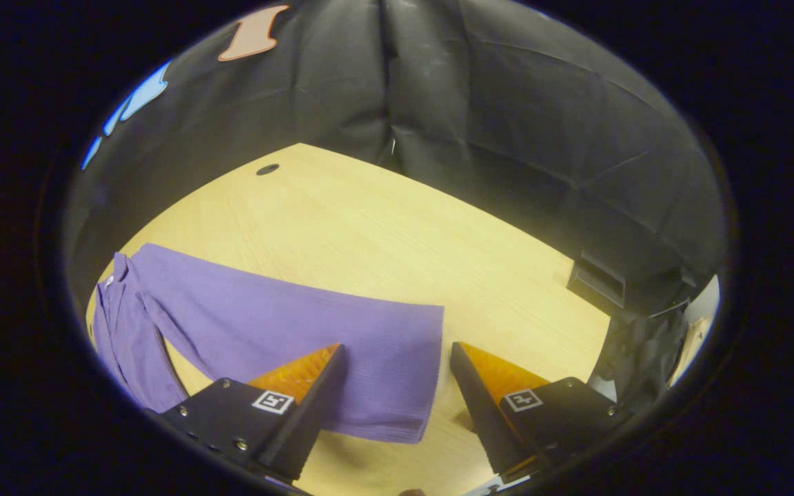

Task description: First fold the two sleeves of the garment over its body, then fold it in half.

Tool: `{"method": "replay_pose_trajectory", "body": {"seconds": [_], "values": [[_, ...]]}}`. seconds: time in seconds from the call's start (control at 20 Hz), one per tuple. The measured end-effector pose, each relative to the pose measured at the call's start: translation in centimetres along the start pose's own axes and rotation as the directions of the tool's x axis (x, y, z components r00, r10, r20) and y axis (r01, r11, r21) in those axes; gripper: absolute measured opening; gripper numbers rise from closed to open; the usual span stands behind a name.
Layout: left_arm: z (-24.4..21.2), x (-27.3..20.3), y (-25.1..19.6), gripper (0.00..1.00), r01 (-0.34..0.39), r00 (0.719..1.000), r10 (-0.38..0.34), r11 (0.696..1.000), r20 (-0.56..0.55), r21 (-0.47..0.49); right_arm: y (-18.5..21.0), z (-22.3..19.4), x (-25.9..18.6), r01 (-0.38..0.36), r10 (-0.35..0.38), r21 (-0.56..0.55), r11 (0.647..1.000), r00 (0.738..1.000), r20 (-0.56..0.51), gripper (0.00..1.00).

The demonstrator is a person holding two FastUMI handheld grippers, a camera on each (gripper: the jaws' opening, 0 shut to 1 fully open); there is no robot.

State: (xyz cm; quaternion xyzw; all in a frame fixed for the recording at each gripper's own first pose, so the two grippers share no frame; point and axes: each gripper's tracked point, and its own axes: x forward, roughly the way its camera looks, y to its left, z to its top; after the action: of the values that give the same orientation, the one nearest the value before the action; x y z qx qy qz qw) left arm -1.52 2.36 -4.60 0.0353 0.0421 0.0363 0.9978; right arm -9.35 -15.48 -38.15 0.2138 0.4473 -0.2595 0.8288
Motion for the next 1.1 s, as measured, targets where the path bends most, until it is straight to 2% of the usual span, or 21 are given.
{"method": "replay_pose_trajectory", "body": {"seconds": [0.1,0.15,0.2,0.3,0.35,0.4,0.45,0.5,0.6,0.85,1.1], "values": [[-0.1,0.0,0.2,0.97,-0.001,1.000,0.001,1.000,0.001,-0.010,0.6,0.1,0.1,-0.017,0.017,-0.003,1.000,1.000,-0.004,0.94],[-0.2,0.1,0.3,0.97,-0.002,1.000,0.002,1.000,0.001,-0.015,0.7,0.3,0.0,-0.023,0.023,-0.007,1.000,1.000,-0.005,0.84],[-0.3,0.1,0.4,0.97,-0.003,1.000,0.003,1.000,0.002,-0.020,0.8,0.0,0.1,-0.035,0.035,-0.012,0.999,0.999,-0.013,0.80],[-0.5,-0.1,0.7,0.97,-0.005,1.000,0.005,1.000,0.002,-0.031,1.2,0.2,0.1,-0.053,0.053,-0.014,0.998,0.998,-0.016,0.60],[-0.6,-0.3,0.9,0.97,-0.007,1.000,0.007,0.999,0.002,-0.033,1.2,0.2,0.2,-0.054,0.054,-0.011,0.998,0.998,-0.016,0.44],[-0.8,-0.3,1.2,0.97,-0.012,1.000,0.012,0.999,0.002,-0.035,1.4,0.3,0.2,-0.062,0.062,0.003,0.998,0.998,-0.014,0.37],[-1.0,-0.6,1.5,0.97,-0.017,1.000,0.017,0.999,0.001,-0.038,1.6,0.3,0.2,-0.062,0.063,0.016,0.998,0.998,-0.017,0.11],[-1.2,-0.7,2.0,0.97,-0.022,1.000,0.022,0.999,-0.001,-0.043,1.7,0.3,0.2,-0.068,0.068,0.014,0.998,0.998,-0.017,0.06],[-1.6,-0.9,2.8,0.97,-0.028,1.000,0.028,0.998,-0.004,-0.051,2.2,0.6,-0.3,-0.086,0.087,0.027,0.996,0.996,-0.010,0.00],[-3.0,-0.4,4.6,0.97,-0.025,1.000,0.025,0.997,-0.002,-0.072,4.1,4.4,-4.9,-0.143,0.137,0.059,0.988,0.986,0.099,0.00],[-5.4,0.8,5.6,0.98,0.023,1.000,-0.025,0.993,-0.011,-0.113,9.6,9.9,-10.6,-0.248,0.224,0.087,0.965,0.950,0.217,0.00]]}}
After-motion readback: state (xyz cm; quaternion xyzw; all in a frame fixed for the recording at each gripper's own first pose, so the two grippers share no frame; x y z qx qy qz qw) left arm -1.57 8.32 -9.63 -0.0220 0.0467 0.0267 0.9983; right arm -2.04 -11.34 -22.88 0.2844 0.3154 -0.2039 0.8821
